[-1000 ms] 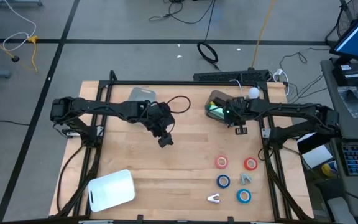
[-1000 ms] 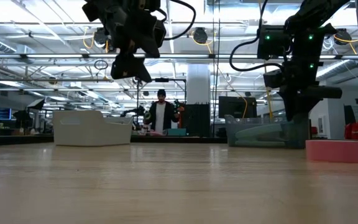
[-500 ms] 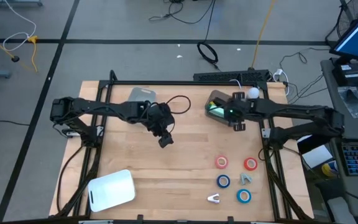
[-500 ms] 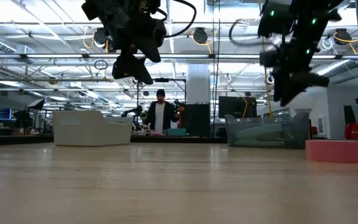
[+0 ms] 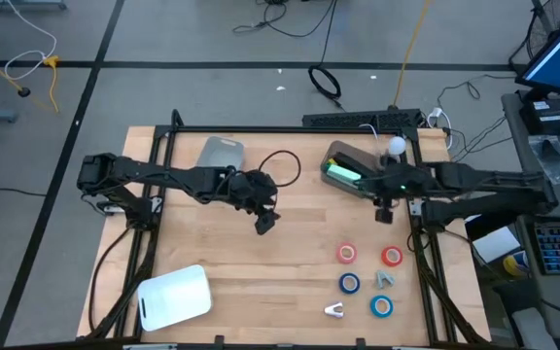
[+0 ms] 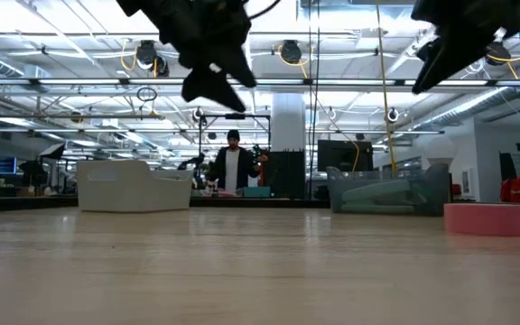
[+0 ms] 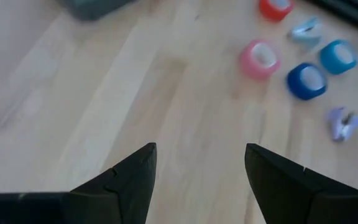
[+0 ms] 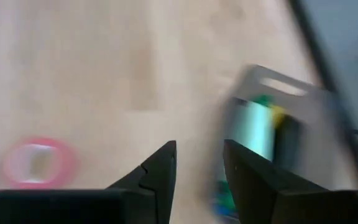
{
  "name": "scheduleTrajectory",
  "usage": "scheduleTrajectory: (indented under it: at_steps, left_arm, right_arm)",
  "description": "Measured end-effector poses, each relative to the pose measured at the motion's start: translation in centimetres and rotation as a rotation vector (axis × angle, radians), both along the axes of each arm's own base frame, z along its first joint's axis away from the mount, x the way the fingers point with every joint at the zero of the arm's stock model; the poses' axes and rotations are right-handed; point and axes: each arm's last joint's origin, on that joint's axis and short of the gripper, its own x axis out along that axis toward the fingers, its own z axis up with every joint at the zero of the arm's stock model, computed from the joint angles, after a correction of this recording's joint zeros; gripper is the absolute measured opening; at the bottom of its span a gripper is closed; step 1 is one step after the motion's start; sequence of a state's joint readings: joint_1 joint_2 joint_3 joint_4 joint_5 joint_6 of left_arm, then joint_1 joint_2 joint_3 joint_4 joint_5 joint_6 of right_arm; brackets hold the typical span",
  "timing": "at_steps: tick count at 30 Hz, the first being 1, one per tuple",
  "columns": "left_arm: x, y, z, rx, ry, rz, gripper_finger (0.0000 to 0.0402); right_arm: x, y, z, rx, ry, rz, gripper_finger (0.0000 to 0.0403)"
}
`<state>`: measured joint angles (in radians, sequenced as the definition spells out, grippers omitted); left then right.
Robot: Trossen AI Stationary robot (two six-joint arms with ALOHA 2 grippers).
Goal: Pick and place Stapler, Stapler remover, tape
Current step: Put the orange tape into the gray bin
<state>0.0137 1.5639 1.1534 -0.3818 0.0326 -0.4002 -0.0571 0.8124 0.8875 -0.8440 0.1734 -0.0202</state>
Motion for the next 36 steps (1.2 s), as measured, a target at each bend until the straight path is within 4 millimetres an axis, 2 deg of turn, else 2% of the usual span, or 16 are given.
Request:
scheduleTrajectory:
  at_steps: [5, 9, 15, 23, 27, 30, 36]
  left_arm:
    - [0.5, -0.8, 0.5, 0.032, -0.077, -0.03, 0.0246]
    - [0.7, -1.5, 1.0, 0.046, -0.131, -0.056, 0.0246]
    - [0.6, -2.9, 1.1, 0.053, -0.136, -0.101, 0.0246]
    - [0.3, -4.1, 1.0, 0.078, -0.189, -0.152, 0.0246]
    - [-1.1, -4.2, 0.4, 0.055, -0.303, -0.16, 0.0246]
    - [-3.1, -4.5, -0.6, 0.033, -0.32, -0.173, 0.0246]
    - [-6.2, -5.1, -0.8, 0.025, -0.373, -0.161, 0.0246]
  right_arm:
    - [-0.9, 1.8, 0.6, 0.241, -0.068, 0.087, 0.0118]
    - [-1.0, 3.3, 0.4, 0.379, -0.021, 0.146, 0.0116]
    - [-1.1, 5.2, -1.0, 0.473, 0.173, 0.128, 0.0115]
    - [-2.1, 6.6, -3.1, 0.566, 0.572, -0.076, 0.0115]
    - [-2.1, 7.1, -3.8, 0.568, 0.685, -0.146, 0.0115]
    - [-1.8, 7.4, -4.4, 0.545, 0.713, -0.18, 0.0115]
    - [-2.1, 7.4, -6.7, 0.529, 0.749, -0.246, 0.0115]
